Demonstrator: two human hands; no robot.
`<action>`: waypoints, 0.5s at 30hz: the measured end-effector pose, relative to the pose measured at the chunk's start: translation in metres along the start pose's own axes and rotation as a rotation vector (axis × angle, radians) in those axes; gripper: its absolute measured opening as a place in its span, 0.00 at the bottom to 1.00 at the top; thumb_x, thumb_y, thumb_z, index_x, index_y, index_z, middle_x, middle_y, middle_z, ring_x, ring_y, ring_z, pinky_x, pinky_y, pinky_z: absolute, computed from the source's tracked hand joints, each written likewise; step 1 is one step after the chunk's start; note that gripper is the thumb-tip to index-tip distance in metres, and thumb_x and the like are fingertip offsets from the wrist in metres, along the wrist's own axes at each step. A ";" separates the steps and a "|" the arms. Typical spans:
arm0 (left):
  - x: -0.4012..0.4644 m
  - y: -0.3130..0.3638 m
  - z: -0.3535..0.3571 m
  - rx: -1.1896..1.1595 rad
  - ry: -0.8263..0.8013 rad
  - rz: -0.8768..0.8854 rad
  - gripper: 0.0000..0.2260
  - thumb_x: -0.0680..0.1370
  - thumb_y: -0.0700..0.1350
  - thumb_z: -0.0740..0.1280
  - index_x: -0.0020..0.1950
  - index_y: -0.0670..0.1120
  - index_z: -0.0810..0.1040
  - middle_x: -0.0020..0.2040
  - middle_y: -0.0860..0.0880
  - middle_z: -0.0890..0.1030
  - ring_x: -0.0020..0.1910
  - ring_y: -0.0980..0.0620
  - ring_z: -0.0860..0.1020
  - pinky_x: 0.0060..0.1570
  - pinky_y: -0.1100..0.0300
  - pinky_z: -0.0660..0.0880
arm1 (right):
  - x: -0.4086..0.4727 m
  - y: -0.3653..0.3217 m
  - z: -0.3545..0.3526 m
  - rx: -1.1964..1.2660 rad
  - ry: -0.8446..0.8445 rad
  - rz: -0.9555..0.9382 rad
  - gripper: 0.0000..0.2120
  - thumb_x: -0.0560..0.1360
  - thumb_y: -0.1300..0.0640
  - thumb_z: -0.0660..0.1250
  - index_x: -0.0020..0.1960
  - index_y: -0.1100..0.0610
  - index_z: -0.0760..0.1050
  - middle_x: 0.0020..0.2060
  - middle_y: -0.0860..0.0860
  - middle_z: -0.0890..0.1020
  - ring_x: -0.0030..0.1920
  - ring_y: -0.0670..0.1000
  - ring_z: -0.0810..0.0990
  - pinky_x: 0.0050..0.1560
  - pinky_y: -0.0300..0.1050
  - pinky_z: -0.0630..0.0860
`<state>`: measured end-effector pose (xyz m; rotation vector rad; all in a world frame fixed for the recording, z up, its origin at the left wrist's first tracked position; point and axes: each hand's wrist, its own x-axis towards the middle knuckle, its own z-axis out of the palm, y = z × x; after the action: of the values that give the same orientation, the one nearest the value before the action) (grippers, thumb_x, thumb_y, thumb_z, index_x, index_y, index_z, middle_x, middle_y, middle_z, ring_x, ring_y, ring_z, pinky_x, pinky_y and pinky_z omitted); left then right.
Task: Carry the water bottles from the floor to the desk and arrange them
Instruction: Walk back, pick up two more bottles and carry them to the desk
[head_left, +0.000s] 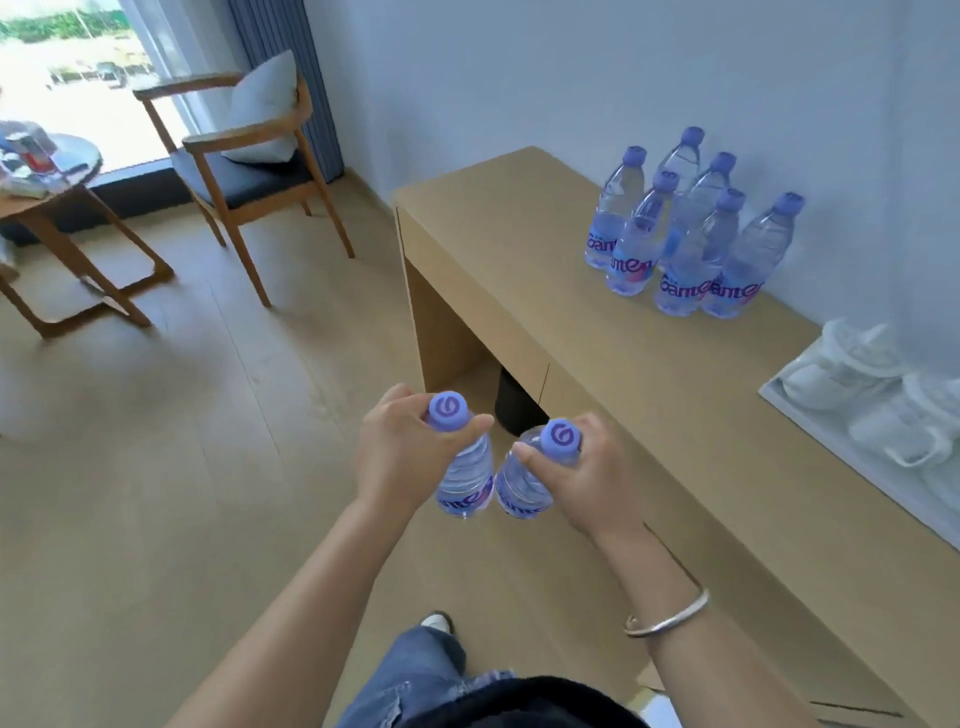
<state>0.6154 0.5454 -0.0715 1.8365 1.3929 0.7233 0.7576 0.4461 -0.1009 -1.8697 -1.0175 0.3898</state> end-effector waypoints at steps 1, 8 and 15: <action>0.018 0.004 -0.003 -0.009 -0.026 0.024 0.18 0.65 0.57 0.76 0.27 0.47 0.74 0.33 0.53 0.66 0.30 0.54 0.67 0.32 0.63 0.64 | 0.011 -0.005 0.004 0.006 0.041 0.025 0.16 0.65 0.49 0.76 0.32 0.42 0.67 0.34 0.47 0.74 0.41 0.53 0.76 0.42 0.49 0.74; 0.107 0.025 0.018 0.007 -0.162 0.142 0.18 0.64 0.58 0.76 0.34 0.43 0.79 0.34 0.52 0.69 0.33 0.52 0.69 0.36 0.54 0.70 | 0.075 -0.019 0.006 -0.049 0.225 0.099 0.14 0.65 0.52 0.77 0.29 0.39 0.74 0.33 0.44 0.72 0.39 0.49 0.73 0.39 0.39 0.69; 0.179 0.065 0.076 -0.031 -0.291 0.195 0.19 0.64 0.58 0.75 0.34 0.41 0.79 0.35 0.50 0.71 0.33 0.52 0.71 0.37 0.54 0.68 | 0.153 0.010 -0.023 -0.129 0.370 0.207 0.11 0.64 0.48 0.74 0.39 0.55 0.81 0.39 0.50 0.79 0.45 0.52 0.76 0.46 0.52 0.75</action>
<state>0.7586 0.6917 -0.0610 1.9811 1.0219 0.5426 0.8698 0.5505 -0.0751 -2.0740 -0.6141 0.0901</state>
